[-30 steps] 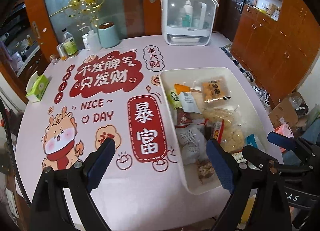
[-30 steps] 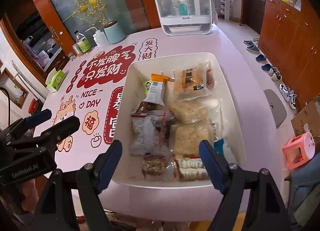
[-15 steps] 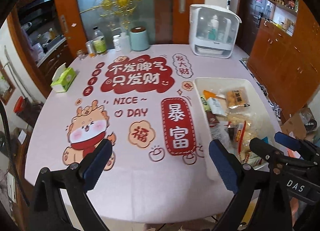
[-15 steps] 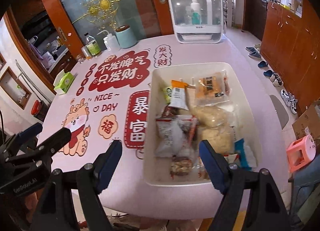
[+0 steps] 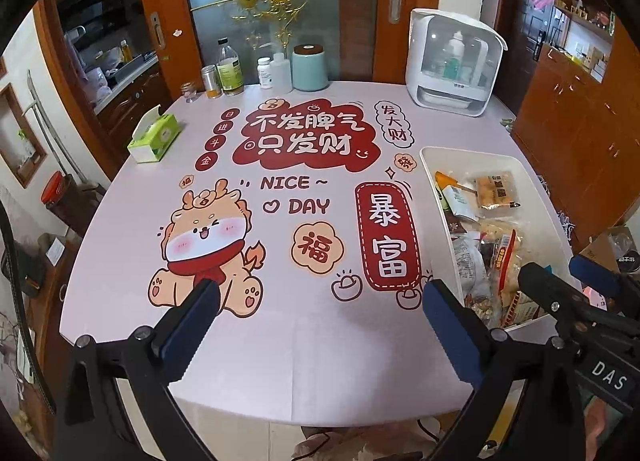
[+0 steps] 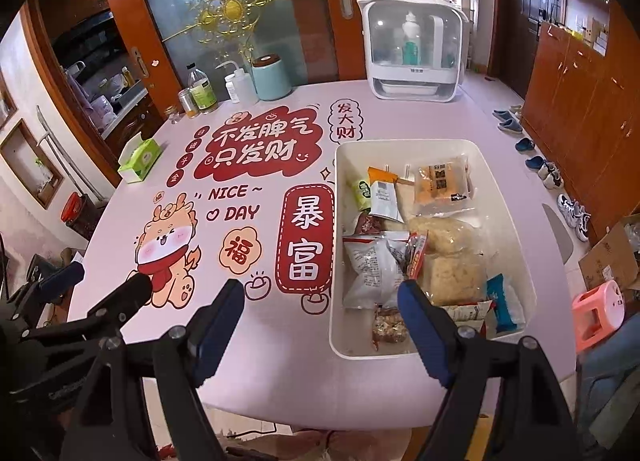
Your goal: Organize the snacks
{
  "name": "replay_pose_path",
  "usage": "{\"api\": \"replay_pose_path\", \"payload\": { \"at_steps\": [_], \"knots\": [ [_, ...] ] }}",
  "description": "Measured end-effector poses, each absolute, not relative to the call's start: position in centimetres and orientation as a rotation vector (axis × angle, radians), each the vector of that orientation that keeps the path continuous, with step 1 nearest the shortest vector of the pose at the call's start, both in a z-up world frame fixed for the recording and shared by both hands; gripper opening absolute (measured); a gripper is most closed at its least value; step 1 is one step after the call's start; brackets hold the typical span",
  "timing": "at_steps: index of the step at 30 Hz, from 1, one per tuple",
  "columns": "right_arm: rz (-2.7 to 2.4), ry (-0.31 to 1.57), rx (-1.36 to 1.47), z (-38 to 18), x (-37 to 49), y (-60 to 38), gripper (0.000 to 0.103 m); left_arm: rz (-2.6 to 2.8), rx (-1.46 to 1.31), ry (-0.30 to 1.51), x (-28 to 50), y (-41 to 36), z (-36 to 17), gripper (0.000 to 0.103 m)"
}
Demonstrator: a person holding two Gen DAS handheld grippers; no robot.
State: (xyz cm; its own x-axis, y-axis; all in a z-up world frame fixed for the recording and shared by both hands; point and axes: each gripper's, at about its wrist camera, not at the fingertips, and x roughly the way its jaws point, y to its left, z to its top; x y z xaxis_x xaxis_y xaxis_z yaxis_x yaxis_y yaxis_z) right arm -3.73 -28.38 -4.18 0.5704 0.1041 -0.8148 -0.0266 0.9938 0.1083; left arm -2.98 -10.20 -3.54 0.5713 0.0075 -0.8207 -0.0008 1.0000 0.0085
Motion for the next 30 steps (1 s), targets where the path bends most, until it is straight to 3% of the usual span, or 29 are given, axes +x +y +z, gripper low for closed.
{"api": "replay_pose_path", "payload": {
  "at_steps": [30],
  "knots": [
    [0.060,0.966,0.093,-3.95,-3.80,-28.41,0.080,0.000,0.016,0.977,-3.18,-10.53,-3.89,0.101]
  ]
}}
